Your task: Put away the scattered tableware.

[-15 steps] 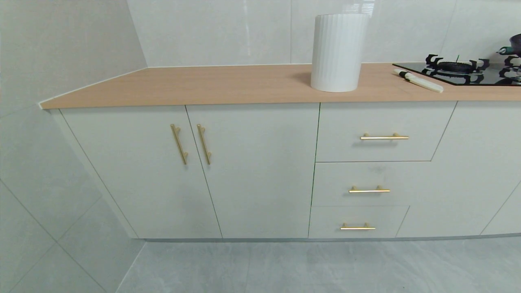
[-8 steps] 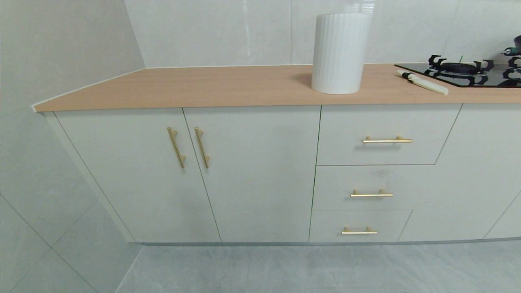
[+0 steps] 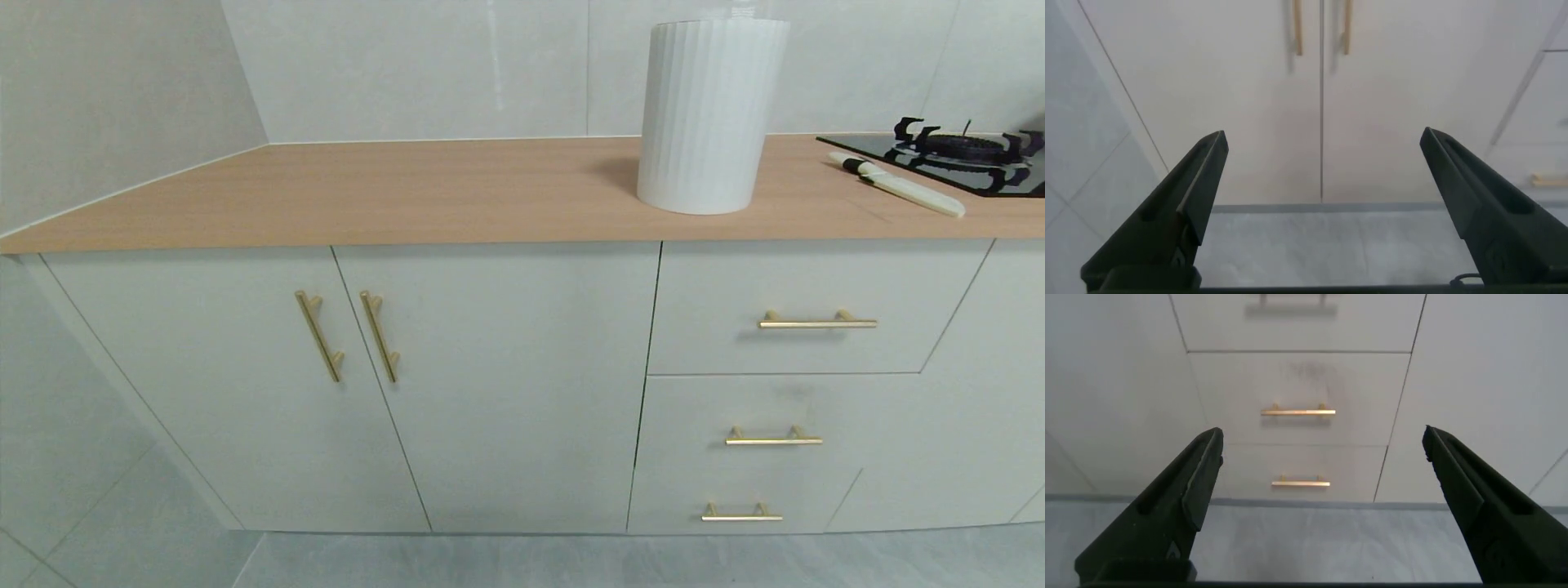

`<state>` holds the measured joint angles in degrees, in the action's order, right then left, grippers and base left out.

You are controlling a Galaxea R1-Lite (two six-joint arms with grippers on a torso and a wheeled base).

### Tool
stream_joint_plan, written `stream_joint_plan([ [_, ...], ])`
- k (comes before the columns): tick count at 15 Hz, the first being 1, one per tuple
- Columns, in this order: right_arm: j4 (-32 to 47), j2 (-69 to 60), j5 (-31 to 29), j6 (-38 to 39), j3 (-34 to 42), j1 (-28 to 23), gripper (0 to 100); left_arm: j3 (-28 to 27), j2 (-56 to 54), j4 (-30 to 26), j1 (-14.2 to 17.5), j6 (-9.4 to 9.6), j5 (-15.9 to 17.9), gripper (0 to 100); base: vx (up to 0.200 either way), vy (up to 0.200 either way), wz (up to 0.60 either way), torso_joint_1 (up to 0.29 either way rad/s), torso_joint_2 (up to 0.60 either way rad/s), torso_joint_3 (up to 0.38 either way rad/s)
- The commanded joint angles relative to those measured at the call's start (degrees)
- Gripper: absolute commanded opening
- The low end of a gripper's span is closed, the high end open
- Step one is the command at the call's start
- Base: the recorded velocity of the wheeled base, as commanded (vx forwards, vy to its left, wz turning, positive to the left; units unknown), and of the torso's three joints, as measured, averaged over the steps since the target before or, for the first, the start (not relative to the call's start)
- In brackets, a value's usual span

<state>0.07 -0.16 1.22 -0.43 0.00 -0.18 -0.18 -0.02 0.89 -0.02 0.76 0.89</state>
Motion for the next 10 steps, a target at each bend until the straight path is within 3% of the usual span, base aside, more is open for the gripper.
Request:
stream_joint_plan([
  [1,0.0,0.2,0.0,0.0,0.0,0.0,100,0.0,0.0,0.0,0.0,0.04,0.0,100,0.000,0.000,0.00,0.000,0.00,0.000],
  [10,0.0,0.2,0.0,0.0,0.0,0.0,100,0.0,0.0,0.0,0.0,-0.05,0.0,100,0.000,0.000,0.00,0.000,0.00,0.000],
])
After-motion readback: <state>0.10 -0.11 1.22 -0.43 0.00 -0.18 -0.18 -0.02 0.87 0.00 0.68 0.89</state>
